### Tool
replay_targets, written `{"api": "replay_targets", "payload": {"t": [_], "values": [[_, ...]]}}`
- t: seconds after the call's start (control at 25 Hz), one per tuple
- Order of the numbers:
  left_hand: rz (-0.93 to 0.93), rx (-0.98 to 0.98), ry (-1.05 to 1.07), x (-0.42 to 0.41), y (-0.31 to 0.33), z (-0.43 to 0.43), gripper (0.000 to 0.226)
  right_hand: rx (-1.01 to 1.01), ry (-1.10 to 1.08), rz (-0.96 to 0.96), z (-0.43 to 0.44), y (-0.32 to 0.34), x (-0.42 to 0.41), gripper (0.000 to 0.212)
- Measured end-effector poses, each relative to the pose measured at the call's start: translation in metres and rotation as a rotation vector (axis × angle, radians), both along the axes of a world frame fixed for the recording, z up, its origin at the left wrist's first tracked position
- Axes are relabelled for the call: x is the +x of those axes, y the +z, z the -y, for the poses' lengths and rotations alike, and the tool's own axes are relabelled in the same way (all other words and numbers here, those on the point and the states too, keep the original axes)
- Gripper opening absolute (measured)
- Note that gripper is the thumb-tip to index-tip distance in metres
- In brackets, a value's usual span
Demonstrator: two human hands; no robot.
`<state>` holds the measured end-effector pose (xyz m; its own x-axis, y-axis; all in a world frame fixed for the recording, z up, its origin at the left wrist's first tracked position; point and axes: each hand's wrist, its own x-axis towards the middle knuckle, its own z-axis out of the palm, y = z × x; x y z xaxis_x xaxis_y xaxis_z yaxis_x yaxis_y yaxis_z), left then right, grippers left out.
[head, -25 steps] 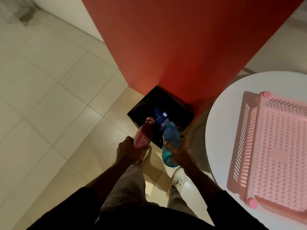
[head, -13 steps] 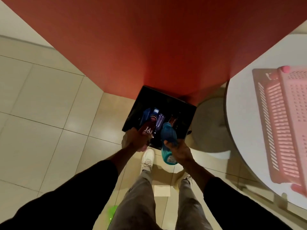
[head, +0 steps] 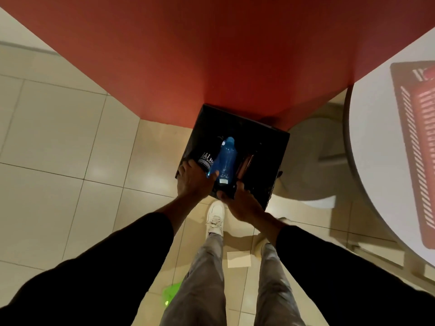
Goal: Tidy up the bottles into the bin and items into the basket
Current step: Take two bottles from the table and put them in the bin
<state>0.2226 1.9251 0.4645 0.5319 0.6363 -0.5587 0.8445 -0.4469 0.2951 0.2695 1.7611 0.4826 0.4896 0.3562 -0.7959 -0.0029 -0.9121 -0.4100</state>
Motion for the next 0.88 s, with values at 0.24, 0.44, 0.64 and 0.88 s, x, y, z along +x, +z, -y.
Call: {"api": "replay_targets", "payload": {"t": [0.24, 0.44, 0.64, 0.88], "values": [[0.017, 0.035, -0.53, -0.059, 0.038, 0.067, 0.083, 0.007, 0.068, 0.022, 0.074, 0.025, -0.042, 0.087], [-0.002, -0.027, -0.833, -0.062, 0.072, 0.127, 0.094, -0.007, 0.003, 0.145, 0.137, 0.06, -0.038, 0.085], [0.037, 0.061, -1.237, -0.025, 0.102, 0.168, 0.09, -0.024, -0.164, 0.324, 0.201, 0.101, -0.044, 0.085], [0.158, 0.085, -1.614, 0.024, 0.132, 0.214, 0.092, -0.084, -0.467, 0.495, 0.278, 0.136, -0.095, 0.099]]}}
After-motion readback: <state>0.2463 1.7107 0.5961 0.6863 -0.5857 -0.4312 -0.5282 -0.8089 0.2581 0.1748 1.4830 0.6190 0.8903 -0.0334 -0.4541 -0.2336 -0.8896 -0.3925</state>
